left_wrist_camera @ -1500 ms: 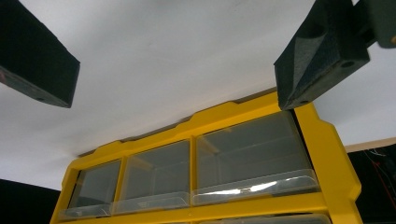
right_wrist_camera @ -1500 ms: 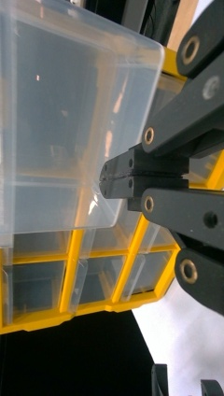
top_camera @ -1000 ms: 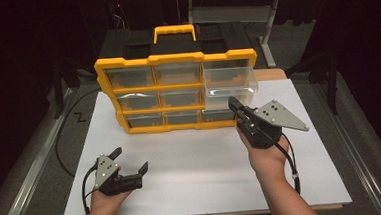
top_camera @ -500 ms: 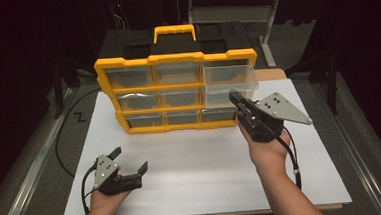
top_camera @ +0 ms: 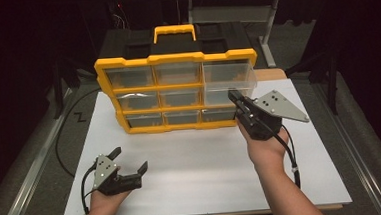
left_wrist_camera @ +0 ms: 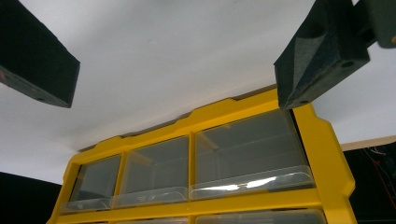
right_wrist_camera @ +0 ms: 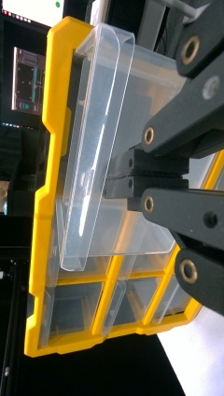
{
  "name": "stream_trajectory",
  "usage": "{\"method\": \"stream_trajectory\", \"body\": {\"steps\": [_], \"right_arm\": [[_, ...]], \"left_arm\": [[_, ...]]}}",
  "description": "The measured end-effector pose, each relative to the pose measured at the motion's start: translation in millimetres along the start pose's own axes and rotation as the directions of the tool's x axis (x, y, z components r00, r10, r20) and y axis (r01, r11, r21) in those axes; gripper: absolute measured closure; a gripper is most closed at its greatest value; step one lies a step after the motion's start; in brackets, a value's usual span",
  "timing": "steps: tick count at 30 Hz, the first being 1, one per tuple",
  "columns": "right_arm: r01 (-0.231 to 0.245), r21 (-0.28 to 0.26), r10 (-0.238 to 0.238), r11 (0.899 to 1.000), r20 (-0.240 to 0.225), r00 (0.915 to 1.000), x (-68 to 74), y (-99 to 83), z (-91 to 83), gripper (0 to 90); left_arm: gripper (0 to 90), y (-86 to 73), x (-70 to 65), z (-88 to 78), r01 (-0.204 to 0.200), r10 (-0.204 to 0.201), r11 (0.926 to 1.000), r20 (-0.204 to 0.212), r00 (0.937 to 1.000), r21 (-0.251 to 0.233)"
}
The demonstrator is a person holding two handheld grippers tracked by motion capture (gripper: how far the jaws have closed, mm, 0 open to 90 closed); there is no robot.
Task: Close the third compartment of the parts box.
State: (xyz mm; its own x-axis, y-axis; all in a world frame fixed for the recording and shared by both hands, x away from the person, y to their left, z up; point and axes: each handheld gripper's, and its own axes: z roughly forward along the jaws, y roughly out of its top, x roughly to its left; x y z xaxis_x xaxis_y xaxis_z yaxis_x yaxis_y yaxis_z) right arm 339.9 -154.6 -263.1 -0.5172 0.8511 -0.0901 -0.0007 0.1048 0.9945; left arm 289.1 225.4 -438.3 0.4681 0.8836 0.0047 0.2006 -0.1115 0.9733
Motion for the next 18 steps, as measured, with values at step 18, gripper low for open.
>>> {"method": "stream_trajectory", "body": {"steps": [18], "right_arm": [[0.003,0.016,-0.003,1.000,0.035,0.9994,-6.2,-0.8,15.9,90.0]], "left_arm": [[0.9,0.4,0.5,-0.6,0.006,-0.006,0.9999,0.001,1.0000,-0.011]]}}
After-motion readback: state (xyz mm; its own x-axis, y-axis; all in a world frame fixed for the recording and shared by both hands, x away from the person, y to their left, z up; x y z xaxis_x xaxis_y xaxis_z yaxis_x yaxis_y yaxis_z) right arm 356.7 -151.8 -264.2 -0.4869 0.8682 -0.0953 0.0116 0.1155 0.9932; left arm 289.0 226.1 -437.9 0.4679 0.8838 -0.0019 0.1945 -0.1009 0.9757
